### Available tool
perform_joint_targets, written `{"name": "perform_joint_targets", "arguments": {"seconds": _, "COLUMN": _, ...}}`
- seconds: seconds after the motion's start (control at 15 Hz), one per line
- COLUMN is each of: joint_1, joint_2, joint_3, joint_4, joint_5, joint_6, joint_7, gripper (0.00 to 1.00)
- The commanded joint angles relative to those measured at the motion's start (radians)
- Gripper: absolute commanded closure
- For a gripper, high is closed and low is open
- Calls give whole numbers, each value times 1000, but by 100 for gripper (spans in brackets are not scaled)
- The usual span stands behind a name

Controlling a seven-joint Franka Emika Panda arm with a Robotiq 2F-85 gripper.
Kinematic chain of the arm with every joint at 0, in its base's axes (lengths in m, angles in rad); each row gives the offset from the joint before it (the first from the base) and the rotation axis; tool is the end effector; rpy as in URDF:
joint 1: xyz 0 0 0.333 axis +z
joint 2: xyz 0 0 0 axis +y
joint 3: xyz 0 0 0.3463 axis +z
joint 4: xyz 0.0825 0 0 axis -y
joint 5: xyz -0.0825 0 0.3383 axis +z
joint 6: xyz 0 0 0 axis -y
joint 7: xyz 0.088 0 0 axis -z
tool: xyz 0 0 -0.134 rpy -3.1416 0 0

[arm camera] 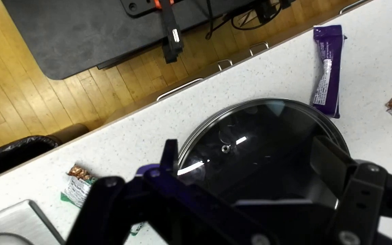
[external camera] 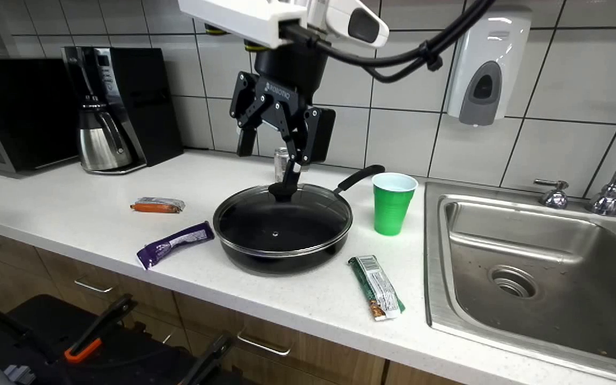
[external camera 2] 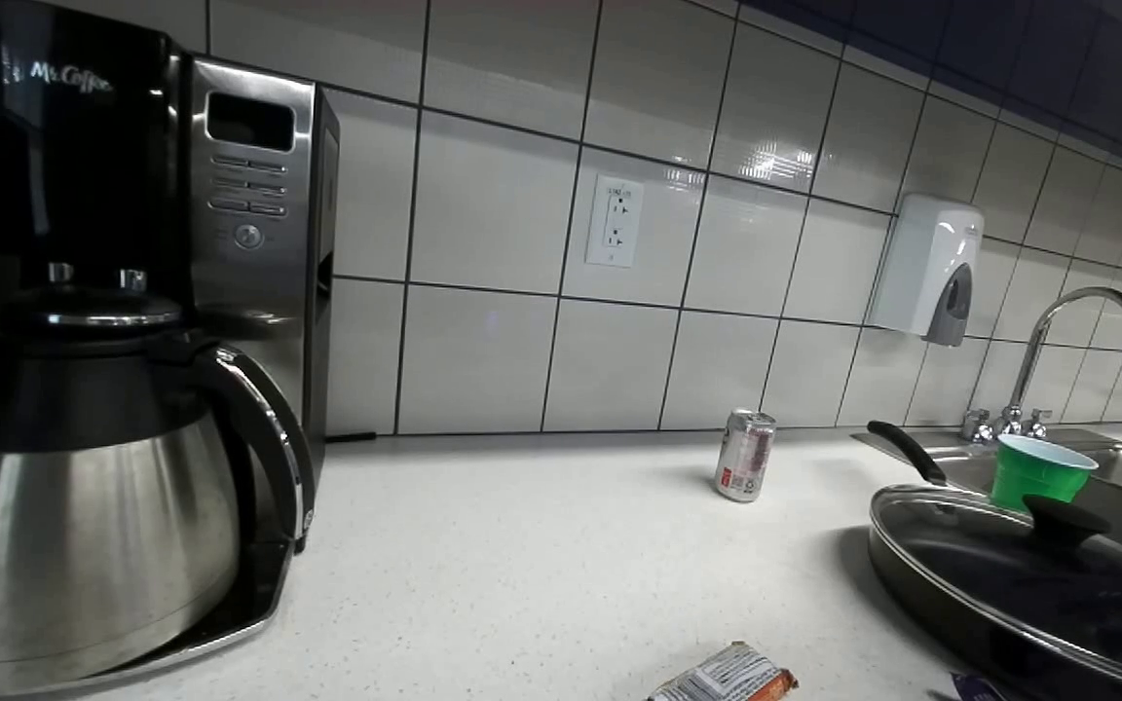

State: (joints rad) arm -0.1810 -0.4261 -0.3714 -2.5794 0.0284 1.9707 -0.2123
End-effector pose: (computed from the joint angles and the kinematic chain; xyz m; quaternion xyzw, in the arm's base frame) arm 0.2766 -0.1693 0.4086 -0.9790 0.1517 0.0661 0.1188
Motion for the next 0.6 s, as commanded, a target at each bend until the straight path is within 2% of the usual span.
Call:
{"name": "perform_joint_targets", "arguments": {"seconds": 0.0, "joint_1": 21, "joint_2": 99, "joint_3": 28, "joint_4": 42, "joint_5": 24, "joint_6": 43, "joint_7": -99, "gripper": 0}}
{"name": "perform_joint_targets", "arguments": {"seconds": 0.53, "joint_1": 72, "joint_2": 231, "joint_3": 98, "joint_4": 110, "joint_5": 18, "joint_6": 147, "joint_7": -201, "gripper": 0}}
